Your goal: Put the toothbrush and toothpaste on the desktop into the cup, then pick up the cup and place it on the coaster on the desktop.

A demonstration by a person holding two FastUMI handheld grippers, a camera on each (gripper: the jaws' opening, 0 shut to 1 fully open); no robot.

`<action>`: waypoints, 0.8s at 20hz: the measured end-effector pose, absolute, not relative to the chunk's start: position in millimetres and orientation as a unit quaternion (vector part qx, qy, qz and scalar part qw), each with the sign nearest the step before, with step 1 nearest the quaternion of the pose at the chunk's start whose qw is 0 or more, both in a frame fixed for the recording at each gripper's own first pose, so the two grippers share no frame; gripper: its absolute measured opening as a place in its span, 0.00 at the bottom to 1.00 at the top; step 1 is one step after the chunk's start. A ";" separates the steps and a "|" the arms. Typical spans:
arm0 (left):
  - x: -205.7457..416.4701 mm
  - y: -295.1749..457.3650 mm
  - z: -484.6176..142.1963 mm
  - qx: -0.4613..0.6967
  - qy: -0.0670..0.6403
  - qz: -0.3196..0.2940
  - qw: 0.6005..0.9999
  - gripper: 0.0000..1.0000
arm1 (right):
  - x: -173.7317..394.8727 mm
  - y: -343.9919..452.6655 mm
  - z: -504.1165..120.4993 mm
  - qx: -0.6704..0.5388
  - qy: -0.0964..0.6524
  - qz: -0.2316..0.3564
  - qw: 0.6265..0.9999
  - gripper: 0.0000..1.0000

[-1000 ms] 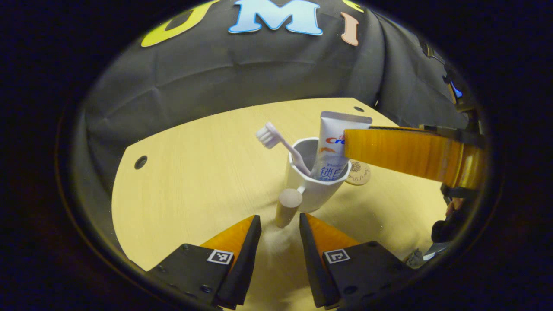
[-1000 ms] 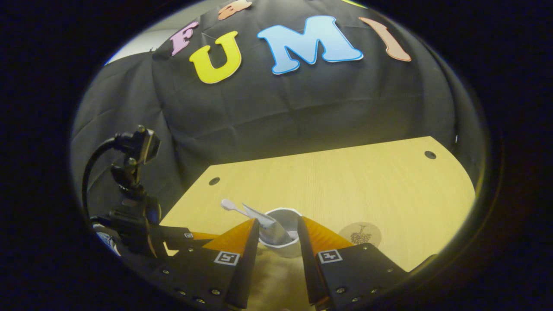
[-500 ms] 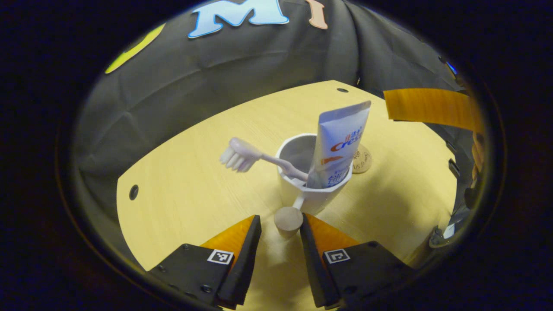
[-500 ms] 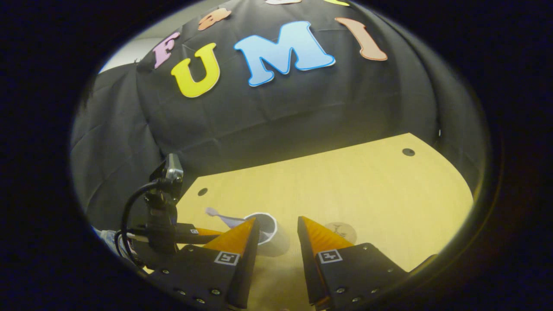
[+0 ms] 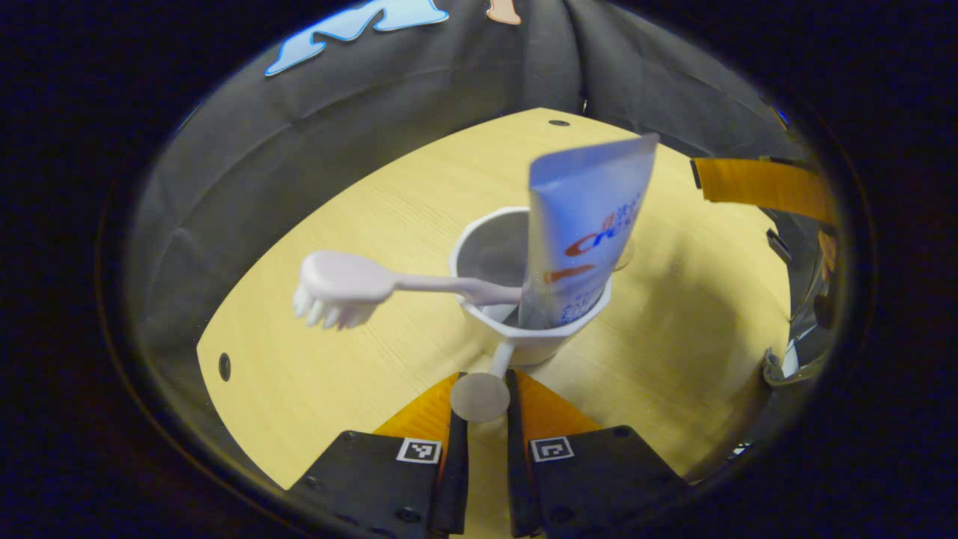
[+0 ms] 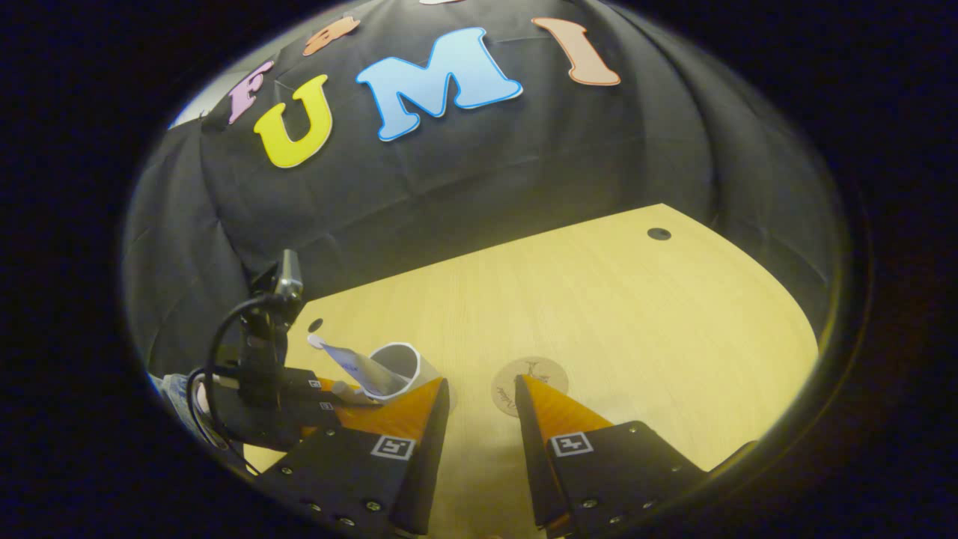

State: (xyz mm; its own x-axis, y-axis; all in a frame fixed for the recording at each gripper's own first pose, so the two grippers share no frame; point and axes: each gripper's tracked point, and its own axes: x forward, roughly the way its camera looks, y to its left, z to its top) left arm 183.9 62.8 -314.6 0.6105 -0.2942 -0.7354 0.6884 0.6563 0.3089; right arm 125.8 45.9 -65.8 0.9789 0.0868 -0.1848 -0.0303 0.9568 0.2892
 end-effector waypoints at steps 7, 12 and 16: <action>190.4 53.2 -305.5 0.269 0.297 -0.285 0.871 0.17 | 128.5 37.9 -75.4 0.153 0.110 0.018 0.982 0.51; 192.2 45.7 -293.7 0.267 0.274 -0.284 0.879 0.17 | 125.9 41.5 -71.3 0.153 0.116 0.019 0.981 0.48; 192.5 30.9 -285.2 0.246 0.250 -0.284 0.892 0.17 | 122.7 43.0 -77.4 0.146 0.124 0.020 0.981 0.51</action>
State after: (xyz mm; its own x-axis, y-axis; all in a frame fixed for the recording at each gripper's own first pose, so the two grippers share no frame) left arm 192.5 30.9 -285.2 0.7135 -0.3846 -0.5857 0.6303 0.7174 0.2968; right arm 122.7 43.0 -77.4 0.9684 0.0752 -0.2377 -0.0026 0.9563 0.2923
